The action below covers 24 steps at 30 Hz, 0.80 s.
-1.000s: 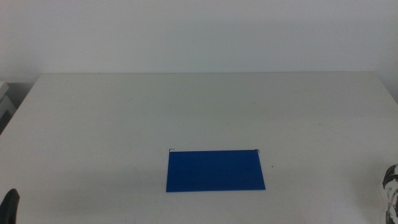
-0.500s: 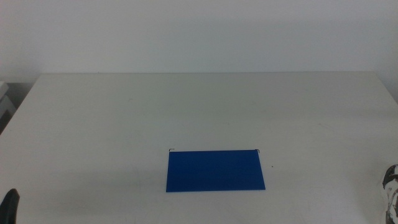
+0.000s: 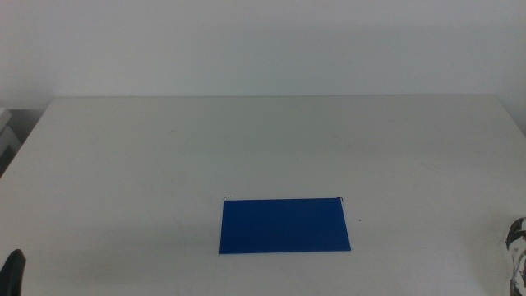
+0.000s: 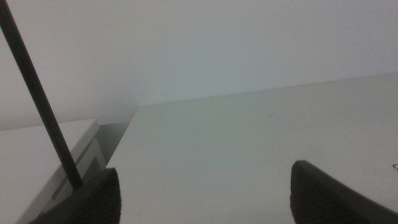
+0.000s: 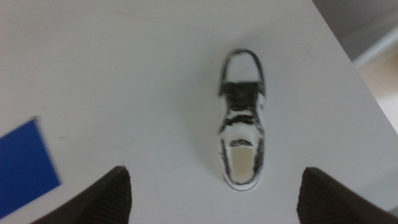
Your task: Use one arm to grab the shoe from the table and place it on the mat.
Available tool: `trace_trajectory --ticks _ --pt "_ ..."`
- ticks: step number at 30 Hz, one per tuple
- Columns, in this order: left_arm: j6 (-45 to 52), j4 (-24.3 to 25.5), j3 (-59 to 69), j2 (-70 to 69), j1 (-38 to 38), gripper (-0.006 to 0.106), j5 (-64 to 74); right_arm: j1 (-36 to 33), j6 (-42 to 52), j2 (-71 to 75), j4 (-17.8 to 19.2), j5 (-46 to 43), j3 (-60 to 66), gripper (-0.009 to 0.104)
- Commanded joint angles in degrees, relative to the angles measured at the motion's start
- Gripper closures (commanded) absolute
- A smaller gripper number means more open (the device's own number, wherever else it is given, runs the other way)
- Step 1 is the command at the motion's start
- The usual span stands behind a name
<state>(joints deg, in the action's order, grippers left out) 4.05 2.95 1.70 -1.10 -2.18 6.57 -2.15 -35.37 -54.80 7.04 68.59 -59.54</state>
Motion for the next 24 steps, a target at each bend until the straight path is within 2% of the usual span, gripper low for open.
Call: trace_trajectory --ticks 1,12,17,24 --pt "-0.4 -0.5 0.3 -0.4 0.3 0.007 -4.6 0.2 -2.6 -2.7 3.3 -1.0 -2.0 0.003" --pt "-0.4 -0.5 0.3 -0.4 0.3 0.007 -4.6 0.2 -3.9 -13.6 3.6 -1.3 -1.3 0.003" --pt "-0.4 -0.5 0.3 -0.4 0.3 0.007 -4.6 0.8 -8.6 -14.6 4.0 -7.0 4.3 0.003" --pt "-0.4 -0.5 0.3 -0.4 0.3 0.007 -4.6 4.4 -9.1 -14.8 3.1 -15.3 12.9 0.003"
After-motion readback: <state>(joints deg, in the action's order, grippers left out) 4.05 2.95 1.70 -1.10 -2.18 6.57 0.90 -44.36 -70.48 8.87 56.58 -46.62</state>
